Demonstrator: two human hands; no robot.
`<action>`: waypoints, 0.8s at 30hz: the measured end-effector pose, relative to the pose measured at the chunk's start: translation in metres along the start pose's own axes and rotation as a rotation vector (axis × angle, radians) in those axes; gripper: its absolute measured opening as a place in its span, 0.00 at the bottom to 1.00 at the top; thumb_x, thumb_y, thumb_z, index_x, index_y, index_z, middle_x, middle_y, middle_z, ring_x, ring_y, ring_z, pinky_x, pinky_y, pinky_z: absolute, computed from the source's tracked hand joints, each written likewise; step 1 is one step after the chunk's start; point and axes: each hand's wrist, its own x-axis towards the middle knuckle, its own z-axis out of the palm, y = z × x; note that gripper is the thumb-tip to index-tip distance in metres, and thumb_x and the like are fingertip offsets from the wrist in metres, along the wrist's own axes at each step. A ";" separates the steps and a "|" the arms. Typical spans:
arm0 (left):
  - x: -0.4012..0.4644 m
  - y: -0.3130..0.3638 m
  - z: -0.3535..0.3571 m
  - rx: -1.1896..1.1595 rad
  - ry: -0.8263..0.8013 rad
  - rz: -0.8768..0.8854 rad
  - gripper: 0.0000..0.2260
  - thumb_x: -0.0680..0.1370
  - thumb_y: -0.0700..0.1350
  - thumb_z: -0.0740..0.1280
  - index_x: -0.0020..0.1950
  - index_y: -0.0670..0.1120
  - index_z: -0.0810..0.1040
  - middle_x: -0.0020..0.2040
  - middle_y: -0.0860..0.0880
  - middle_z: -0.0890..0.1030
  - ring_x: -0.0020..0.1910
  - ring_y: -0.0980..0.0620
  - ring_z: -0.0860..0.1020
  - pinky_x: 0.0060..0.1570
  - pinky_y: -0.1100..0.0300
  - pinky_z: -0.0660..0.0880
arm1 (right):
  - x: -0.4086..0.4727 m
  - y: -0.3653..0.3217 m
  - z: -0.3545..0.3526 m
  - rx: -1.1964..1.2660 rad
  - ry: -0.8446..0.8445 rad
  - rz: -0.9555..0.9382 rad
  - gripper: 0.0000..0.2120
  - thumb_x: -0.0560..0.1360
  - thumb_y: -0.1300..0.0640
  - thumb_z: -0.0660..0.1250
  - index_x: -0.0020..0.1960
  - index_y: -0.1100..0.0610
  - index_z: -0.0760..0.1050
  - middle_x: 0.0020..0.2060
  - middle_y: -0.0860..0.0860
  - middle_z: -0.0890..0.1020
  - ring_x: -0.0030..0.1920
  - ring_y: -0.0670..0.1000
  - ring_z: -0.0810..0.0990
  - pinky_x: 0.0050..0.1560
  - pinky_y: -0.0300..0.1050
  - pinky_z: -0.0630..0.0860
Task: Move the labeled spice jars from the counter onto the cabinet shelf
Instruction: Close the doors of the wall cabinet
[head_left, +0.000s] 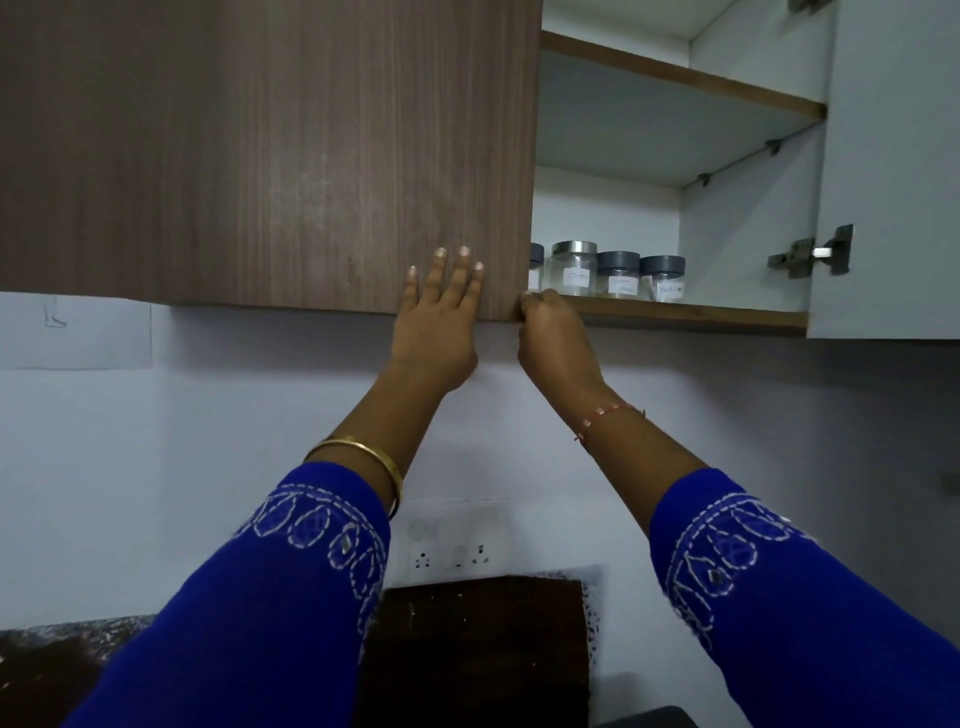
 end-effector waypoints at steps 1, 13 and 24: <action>0.000 0.002 -0.002 -0.033 0.003 -0.010 0.33 0.78 0.40 0.57 0.76 0.44 0.41 0.78 0.44 0.40 0.76 0.43 0.39 0.74 0.46 0.39 | -0.005 0.002 -0.004 -0.019 -0.004 -0.031 0.12 0.75 0.70 0.61 0.57 0.65 0.74 0.55 0.61 0.77 0.56 0.57 0.75 0.54 0.45 0.73; 0.005 0.086 -0.033 -0.411 0.008 0.122 0.24 0.79 0.36 0.53 0.75 0.40 0.54 0.77 0.41 0.53 0.77 0.45 0.50 0.75 0.50 0.45 | -0.036 0.085 -0.120 -0.294 0.067 -0.063 0.21 0.73 0.70 0.60 0.66 0.65 0.68 0.56 0.62 0.75 0.56 0.60 0.73 0.48 0.46 0.70; 0.043 0.281 -0.096 -0.734 0.108 0.311 0.24 0.79 0.35 0.53 0.75 0.42 0.55 0.77 0.42 0.54 0.77 0.47 0.50 0.75 0.52 0.45 | -0.073 0.218 -0.264 -0.522 0.278 0.029 0.18 0.75 0.61 0.60 0.64 0.66 0.70 0.57 0.63 0.74 0.57 0.62 0.72 0.55 0.52 0.71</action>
